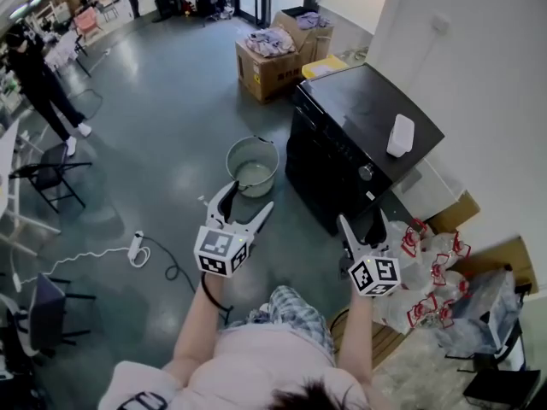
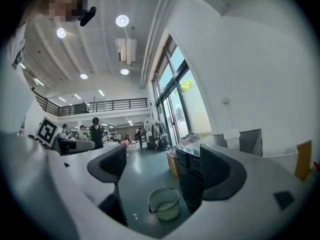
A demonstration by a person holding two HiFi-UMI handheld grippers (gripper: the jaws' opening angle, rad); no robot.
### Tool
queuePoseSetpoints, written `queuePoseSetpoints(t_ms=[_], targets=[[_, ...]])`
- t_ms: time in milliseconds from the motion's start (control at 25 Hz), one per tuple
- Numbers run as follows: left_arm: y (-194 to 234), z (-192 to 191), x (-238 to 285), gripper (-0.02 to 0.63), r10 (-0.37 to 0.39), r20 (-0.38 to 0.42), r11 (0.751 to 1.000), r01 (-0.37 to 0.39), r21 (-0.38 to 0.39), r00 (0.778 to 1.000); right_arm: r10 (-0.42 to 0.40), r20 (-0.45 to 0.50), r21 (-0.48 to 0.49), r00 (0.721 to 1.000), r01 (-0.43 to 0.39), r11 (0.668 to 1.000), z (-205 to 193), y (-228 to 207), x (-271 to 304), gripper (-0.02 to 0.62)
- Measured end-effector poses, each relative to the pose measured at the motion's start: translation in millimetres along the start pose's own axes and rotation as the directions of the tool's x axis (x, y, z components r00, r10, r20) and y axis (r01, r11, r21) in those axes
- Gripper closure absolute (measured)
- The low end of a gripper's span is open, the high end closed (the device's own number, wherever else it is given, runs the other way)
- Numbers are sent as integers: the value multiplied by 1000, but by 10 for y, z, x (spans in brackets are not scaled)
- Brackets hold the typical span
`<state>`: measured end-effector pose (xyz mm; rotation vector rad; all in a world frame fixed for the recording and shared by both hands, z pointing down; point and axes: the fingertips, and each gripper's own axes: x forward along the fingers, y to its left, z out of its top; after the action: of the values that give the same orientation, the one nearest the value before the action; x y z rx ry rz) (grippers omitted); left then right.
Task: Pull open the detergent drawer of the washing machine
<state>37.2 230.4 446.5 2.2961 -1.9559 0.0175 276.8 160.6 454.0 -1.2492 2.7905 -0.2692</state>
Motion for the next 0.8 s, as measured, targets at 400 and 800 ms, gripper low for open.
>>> queuePoseSetpoints(t_ms=[400,800], targets=[[316,-141,250,239,11,-16,999,-11,-32,1000,7,-11,-2,1000,-7,1000,-69,-60,361,143],[952,-18,1187,239,39,16,999,-39,-7,999,28,0,-15,1000,-28,999,-101,-446,1534,143]])
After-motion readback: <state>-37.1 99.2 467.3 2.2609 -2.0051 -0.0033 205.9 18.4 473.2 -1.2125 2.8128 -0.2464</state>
